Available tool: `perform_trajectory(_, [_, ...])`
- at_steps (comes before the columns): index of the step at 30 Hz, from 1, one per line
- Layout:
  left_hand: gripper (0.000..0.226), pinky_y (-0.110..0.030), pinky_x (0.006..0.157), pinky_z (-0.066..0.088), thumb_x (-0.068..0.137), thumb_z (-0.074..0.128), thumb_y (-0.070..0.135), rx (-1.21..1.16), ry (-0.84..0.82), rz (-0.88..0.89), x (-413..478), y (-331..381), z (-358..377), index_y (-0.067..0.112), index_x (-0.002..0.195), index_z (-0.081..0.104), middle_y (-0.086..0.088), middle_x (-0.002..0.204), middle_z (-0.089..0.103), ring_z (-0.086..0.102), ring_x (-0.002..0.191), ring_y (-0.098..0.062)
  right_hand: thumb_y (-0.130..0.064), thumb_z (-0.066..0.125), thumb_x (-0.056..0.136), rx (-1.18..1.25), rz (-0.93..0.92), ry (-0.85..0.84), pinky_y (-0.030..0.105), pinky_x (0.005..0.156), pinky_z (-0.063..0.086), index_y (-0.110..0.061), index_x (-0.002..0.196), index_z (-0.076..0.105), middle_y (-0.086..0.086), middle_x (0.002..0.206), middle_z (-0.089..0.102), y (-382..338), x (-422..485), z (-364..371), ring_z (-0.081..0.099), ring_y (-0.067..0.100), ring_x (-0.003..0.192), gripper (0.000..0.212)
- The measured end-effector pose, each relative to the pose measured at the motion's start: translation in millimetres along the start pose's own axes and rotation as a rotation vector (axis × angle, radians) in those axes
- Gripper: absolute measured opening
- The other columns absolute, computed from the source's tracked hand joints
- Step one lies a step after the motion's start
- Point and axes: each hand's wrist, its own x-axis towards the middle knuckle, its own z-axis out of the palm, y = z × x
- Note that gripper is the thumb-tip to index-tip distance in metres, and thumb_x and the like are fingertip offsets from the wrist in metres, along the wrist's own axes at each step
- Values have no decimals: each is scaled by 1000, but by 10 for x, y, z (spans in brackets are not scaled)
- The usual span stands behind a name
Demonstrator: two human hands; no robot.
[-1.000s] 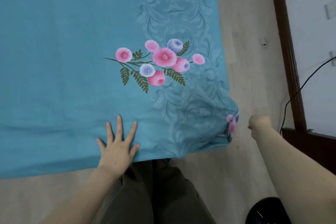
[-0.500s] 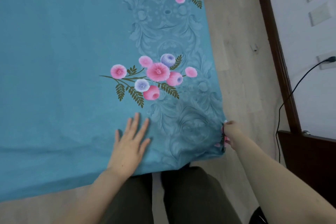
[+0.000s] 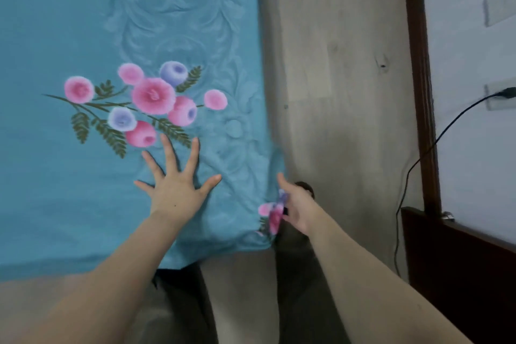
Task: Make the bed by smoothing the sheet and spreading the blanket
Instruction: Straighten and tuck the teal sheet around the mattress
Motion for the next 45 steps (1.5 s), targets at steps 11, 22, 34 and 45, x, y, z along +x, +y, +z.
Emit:
perform_trajectory(11, [106,-67,110,9,71,19,89,-111,-51,173,-666,1332,561,27,151,-13,10,157,-26,-15,148,-23,-4,68,82,-64,-136,-182,46,96,52,-3,116,65,18,115,69,-431,-191,-664,66,34,108,35])
perform_trajectory(22, [59,-41,85,53,88,63,37,-1652,43,-1123,-1528,1099,951,6,134,41,-8,125,57,59,107,-23,-9,75,69,-184,-43,-278,32,79,58,2,116,65,15,112,71,-281,-437,-670,70,26,98,49])
perform_trajectory(34, [28,-27,61,55,88,68,16,-1923,189,-1054,-1538,1001,887,6,112,61,-11,102,68,66,79,-24,-1,75,71,-230,-403,42,38,84,58,5,116,62,17,109,71,-94,-529,-804,70,24,88,47])
perform_trajectory(45, [26,-34,82,51,93,54,18,-1265,-142,-916,-1836,684,1211,3,113,60,-16,102,67,64,91,-32,-3,57,87,-1275,-637,596,40,99,38,7,134,38,28,137,39,-190,-460,-227,46,40,122,52])
